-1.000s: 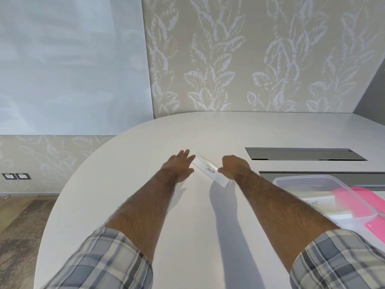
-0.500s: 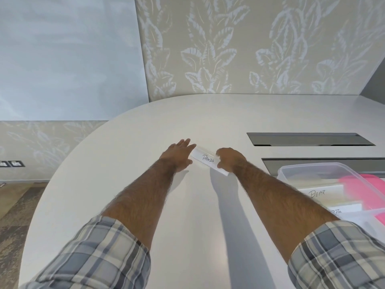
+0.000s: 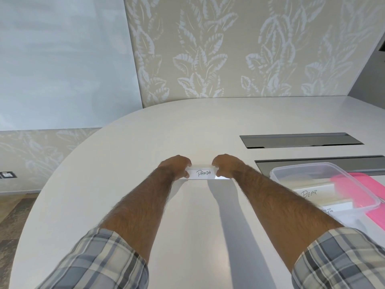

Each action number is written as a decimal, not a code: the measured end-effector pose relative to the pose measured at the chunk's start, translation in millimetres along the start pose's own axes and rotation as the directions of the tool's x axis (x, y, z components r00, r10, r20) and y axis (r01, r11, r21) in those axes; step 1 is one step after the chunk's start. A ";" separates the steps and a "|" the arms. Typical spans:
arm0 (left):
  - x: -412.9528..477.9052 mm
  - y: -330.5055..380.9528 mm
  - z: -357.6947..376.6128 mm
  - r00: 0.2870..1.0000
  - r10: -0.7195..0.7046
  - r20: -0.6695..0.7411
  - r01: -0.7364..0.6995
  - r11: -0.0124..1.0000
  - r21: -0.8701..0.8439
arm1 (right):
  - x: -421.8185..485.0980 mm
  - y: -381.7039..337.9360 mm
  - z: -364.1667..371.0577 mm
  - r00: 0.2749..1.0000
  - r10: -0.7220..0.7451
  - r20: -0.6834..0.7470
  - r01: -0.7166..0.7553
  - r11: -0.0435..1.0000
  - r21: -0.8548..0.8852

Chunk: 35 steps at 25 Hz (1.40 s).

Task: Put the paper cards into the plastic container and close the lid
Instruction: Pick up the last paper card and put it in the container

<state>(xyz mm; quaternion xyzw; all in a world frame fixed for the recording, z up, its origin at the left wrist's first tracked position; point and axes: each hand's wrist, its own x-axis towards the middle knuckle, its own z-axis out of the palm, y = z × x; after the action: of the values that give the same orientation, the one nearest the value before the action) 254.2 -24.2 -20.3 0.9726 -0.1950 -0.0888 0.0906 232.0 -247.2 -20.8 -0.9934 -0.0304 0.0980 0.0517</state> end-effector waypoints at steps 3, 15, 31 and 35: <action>-5.8 2.6 -2.5 1.000 -0.014 -0.009 0.014 1.000 -0.001 | -4.5 -2.3 -0.9 1.000 0.022 0.005 -0.022 1.000 -0.009; -60.8 35.0 -36.1 0.998 -0.025 -0.064 0.028 0.998 0.049 | -52.5 -1.6 -36.5 0.996 -0.063 -0.066 0.059 0.996 -0.061; -143.2 254.4 -65.2 0.961 -0.139 -0.241 0.151 0.988 0.033 | -207.7 133.2 -137.8 0.954 -0.246 -0.169 0.198 0.946 -0.257; -137.6 299.7 -63.7 0.960 -0.108 -0.258 0.125 0.991 0.052 | -232.4 173.7 -147.1 0.956 -0.220 -0.192 0.173 0.957 -0.234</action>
<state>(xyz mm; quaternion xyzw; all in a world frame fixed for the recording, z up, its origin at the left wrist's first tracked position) 33.7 -232.8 123.4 0.9882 -0.1269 0.0381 0.0763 42.3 -450.3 148.4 -0.9898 -0.1340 -0.0201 -0.0434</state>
